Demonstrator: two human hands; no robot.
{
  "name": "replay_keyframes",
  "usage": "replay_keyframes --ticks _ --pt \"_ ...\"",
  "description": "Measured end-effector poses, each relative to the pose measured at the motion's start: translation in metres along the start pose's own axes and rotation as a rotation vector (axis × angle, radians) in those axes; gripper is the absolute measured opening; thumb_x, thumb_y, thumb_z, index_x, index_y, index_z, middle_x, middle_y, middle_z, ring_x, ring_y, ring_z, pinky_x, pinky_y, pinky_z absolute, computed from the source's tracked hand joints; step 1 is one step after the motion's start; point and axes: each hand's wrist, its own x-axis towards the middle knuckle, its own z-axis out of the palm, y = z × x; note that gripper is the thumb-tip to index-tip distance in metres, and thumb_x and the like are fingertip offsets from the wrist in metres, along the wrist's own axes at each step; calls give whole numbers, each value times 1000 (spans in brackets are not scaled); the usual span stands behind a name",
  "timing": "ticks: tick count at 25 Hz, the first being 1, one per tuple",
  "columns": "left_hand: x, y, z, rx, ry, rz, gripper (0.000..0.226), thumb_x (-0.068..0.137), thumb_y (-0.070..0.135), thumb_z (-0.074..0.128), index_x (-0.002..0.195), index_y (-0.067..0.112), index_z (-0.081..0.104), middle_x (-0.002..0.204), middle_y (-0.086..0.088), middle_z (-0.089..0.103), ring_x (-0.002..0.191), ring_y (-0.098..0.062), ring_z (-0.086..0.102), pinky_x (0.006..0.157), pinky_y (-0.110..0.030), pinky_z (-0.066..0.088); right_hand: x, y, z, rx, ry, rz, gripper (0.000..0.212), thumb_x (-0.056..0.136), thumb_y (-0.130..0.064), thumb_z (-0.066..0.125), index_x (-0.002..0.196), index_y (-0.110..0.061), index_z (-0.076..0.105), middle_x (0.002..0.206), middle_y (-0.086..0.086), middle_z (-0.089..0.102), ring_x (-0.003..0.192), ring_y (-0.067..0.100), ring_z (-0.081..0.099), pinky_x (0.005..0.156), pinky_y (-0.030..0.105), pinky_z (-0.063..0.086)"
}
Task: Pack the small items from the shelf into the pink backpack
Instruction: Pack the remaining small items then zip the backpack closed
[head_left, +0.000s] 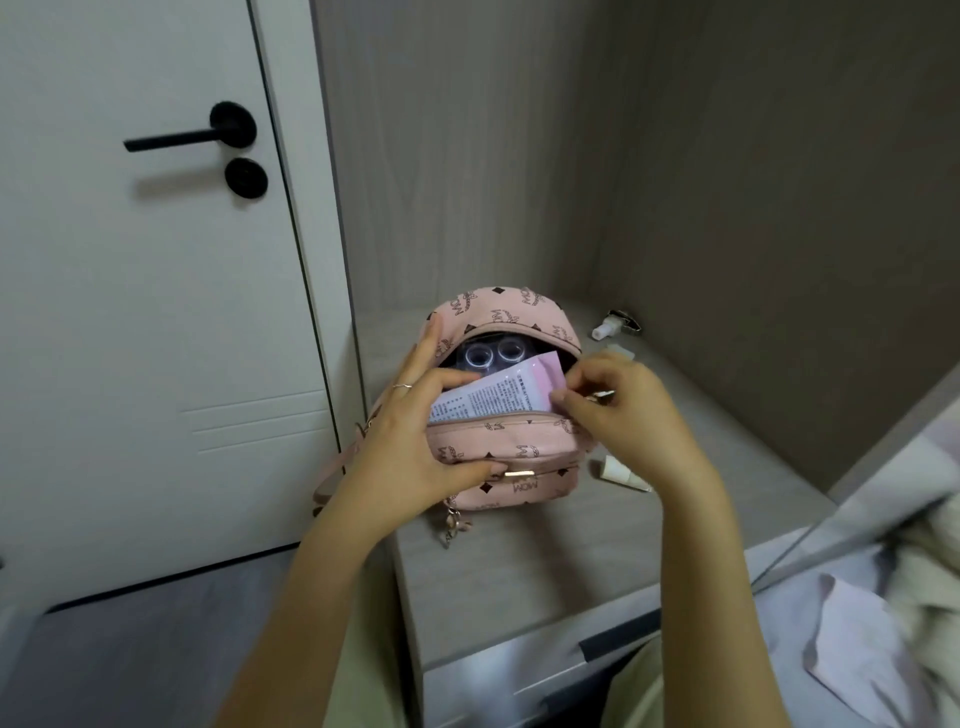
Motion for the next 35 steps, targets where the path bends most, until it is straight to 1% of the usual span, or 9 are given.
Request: replay_keyframes --ticks 3,6,11,15,17,20,24,30,35 --pt "0 -1 1 -57 3 -8 49 60 25 85 102 36 63 157 18 6 142 -3 18 113 -44 29 2 4 -13 -46 -45 -28 7 84 -18 65 84 -23 70 88 -7 65 84 12 60 72 27 45" --pt "2 0 0 -68 -23 -35 51 62 20 85 104 42 65 156 21 4 143 -8 16 112 -47 29 -3 -2 -11 115 -45 -183 31 85 -13 63 109 -32 66 96 -11 62 87 8 59 77 19 46" --pt "2 2 -3 -37 -21 -10 57 59 23 85 106 45 62 156 21 4 142 -3 17 112 -44 32 0 -5 -9 35 -35 -263 17 81 -12 69 79 -28 67 83 -12 59 75 3 54 70 21 42" --pt "-1 3 3 -95 40 -36 70 54 26 85 109 46 46 154 26 9 141 0 19 112 -42 31 13 -2 -24 -66 -41 -155 19 79 -17 72 67 -27 62 73 -10 63 68 6 61 69 35 53" --pt "-3 2 5 -154 85 -49 75 53 20 88 106 47 41 155 22 11 140 -2 22 112 -38 30 14 -7 -15 39 -146 -132 19 81 -14 71 68 -26 63 64 -12 63 58 4 58 59 33 52" --pt "-2 -2 5 -98 101 -28 51 54 20 88 87 37 53 155 17 16 140 1 21 112 -26 27 10 -11 -3 44 -212 -205 14 81 -12 71 72 -22 66 55 -17 59 49 -1 49 53 16 40" --pt "-1 -3 1 -54 70 -33 37 54 25 87 77 34 59 153 25 14 138 5 20 105 -6 24 16 -3 -22 -220 -171 -144 8 79 -21 73 75 -28 71 67 -5 68 64 15 64 69 38 54" --pt "2 2 0 2 12 -55 40 52 26 88 71 31 52 156 18 8 142 -4 18 111 -27 28 21 -24 -15 -477 -261 -260 15 78 -19 69 82 -31 76 77 -10 72 69 11 62 68 33 54" --pt "-1 -1 5 -65 106 -77 46 53 19 88 85 33 60 152 25 18 138 5 22 99 2 21 25 -11 -20 -369 -297 -148 9 80 -18 71 82 -25 77 76 -4 72 71 17 66 72 40 55"
